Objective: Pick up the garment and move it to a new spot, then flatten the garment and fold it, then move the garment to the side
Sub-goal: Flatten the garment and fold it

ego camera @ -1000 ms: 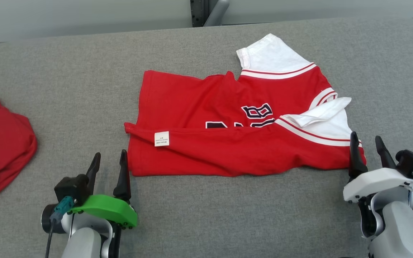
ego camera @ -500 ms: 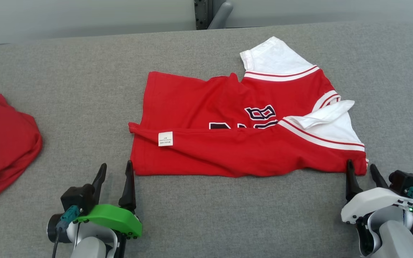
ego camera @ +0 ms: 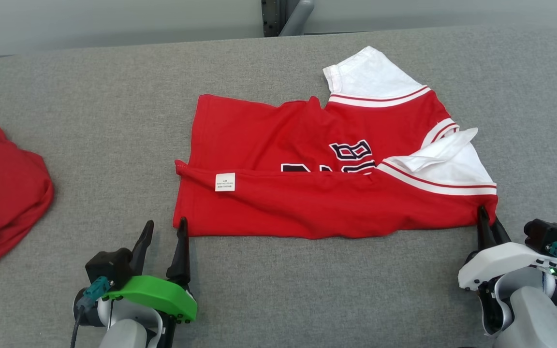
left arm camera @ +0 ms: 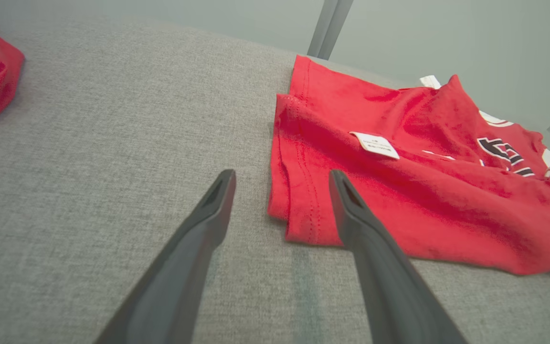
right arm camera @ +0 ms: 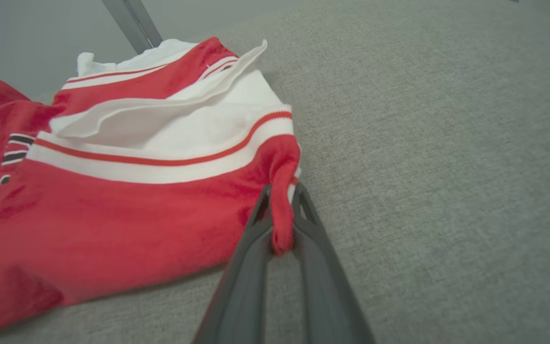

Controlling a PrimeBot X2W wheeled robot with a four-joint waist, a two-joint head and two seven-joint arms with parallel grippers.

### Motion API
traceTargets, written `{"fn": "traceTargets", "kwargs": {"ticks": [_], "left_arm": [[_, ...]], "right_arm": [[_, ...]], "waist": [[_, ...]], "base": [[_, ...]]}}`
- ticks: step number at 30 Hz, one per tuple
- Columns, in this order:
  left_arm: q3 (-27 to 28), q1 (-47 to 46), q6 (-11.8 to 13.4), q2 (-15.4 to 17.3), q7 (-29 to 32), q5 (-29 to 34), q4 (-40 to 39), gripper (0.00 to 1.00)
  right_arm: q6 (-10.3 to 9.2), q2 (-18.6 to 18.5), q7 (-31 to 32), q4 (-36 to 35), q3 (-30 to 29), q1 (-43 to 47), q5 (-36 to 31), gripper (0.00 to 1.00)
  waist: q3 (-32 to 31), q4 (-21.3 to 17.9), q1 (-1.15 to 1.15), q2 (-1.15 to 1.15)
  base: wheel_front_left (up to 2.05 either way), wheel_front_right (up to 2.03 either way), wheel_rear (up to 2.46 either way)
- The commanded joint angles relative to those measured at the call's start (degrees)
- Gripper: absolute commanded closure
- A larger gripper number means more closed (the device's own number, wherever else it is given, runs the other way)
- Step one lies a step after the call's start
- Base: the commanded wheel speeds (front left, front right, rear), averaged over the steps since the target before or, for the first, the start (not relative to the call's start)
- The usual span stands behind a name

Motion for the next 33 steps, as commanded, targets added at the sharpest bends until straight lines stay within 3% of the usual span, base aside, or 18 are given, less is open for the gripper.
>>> {"fn": "traceTargets", "kwargs": {"ticks": [1,16,24,25,27,28,33], "left_arm": [[0.0,-0.6,-0.3,0.3,0.0,-0.5,0.4,0.0],[-0.6,-5.6,-1.4,0.4,0.0,0.8,6.2,0.0],[-3.1,-4.6,-1.4,0.4,0.0,-0.4,4.9,0.0],[-3.7,-4.3,-1.4,0.3,0.0,-0.6,4.9,0.03],[-4.7,-4.0,-1.4,0.3,0.0,-1.3,4.9,0.73],[-5.0,-3.8,-1.4,0.3,0.0,-1.5,5.0,1.0],[-5.8,-4.0,-1.4,0.3,0.0,-2.9,5.5,1.0]], "right_arm": [[-0.1,-0.4,0.0,-0.4,0.1,-0.5,0.6,1.0],[-0.09,-1.0,0.0,-3.8,2.6,-2.1,2.5,1.0],[-0.09,-1.0,0.0,-4.2,2.0,-1.7,2.8,1.0],[-0.09,-0.9,0.0,-4.2,2.0,-1.7,2.8,1.0],[-0.09,-0.8,0.0,-4.0,2.0,-1.7,2.7,1.0],[-0.09,-0.7,0.0,-3.9,2.1,-1.8,2.7,1.0],[-0.09,-0.6,0.0,-3.6,1.9,-2.3,2.9,1.0]], "waist": [[0.1,-0.2,0.0,0.0],[3.5,-1.8,0.0,0.0],[3.7,-1.5,0.0,0.0],[3.6,-1.4,0.0,0.0],[3.6,-1.3,0.0,0.0],[3.6,-1.2,0.0,0.0],[3.6,-1.0,0.0,0.0]], "base": [[0.0,0.0,0.0],[0.0,0.0,0.0],[0.0,0.0,0.0],[0.0,0.0,0.0],[0.0,0.0,0.0],[0.0,0.0,0.0],[0.0,0.0,0.0]]}}
